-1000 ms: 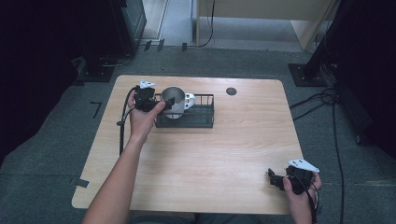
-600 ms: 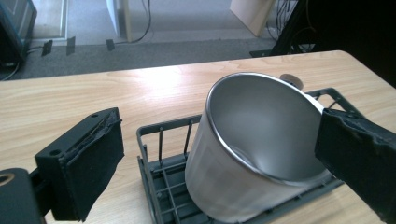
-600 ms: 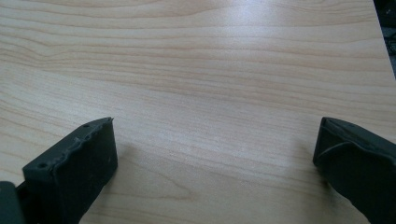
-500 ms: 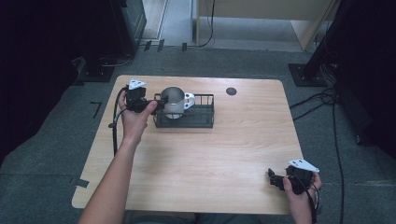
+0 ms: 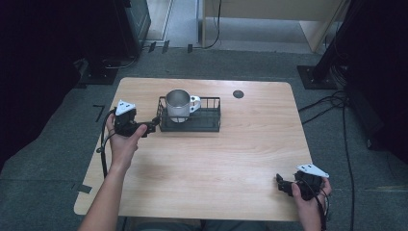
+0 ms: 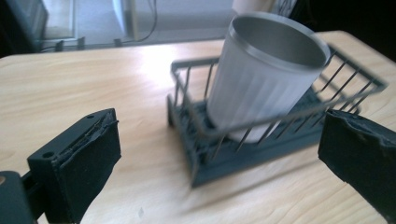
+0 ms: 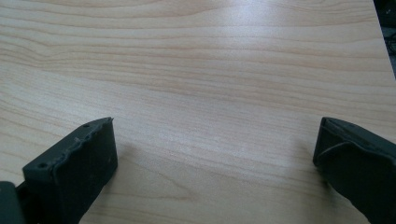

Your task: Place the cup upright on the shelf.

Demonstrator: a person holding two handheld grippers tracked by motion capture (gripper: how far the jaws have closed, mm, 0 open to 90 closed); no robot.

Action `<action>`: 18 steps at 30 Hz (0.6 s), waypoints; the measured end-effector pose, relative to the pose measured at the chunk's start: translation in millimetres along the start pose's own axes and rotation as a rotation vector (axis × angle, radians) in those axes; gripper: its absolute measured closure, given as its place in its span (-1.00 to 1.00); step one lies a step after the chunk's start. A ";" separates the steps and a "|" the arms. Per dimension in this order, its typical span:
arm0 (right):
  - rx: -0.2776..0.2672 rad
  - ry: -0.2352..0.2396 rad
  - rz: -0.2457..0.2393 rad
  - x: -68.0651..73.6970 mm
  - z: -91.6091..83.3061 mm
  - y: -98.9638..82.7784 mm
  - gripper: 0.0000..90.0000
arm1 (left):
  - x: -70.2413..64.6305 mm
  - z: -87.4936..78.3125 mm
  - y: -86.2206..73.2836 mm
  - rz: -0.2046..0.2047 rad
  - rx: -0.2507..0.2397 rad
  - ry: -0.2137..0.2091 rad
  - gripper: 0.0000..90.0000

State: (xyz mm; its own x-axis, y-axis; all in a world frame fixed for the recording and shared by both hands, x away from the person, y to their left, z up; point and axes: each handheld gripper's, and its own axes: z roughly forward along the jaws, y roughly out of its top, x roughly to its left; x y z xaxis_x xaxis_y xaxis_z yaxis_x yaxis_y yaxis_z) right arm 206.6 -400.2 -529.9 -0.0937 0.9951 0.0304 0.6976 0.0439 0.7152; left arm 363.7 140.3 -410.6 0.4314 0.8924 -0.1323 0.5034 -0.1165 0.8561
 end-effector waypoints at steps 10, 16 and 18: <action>0.000 0.000 0.000 0.0 0.0 0.0 -1.00 | 5.6 -19.7 -45.4 0.014 0.031 0.044 -1.00; 0.000 0.000 -0.001 -0.1 0.0 0.0 -1.00 | 13.5 -27.7 -72.9 -0.016 0.052 0.053 -1.00; 0.000 0.000 -0.002 -0.2 0.0 0.0 -1.00 | 15.5 -31.8 -80.1 -0.013 0.060 0.071 -1.00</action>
State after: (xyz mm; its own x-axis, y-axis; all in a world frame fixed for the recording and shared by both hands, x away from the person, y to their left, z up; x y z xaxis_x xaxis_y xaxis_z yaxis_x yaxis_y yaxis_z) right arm 206.6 -400.4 -529.9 -0.0953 0.9950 0.0286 0.6972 0.0462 0.7154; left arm 306.3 177.3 -465.3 0.3712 0.9225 -0.1056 0.5539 -0.1287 0.8226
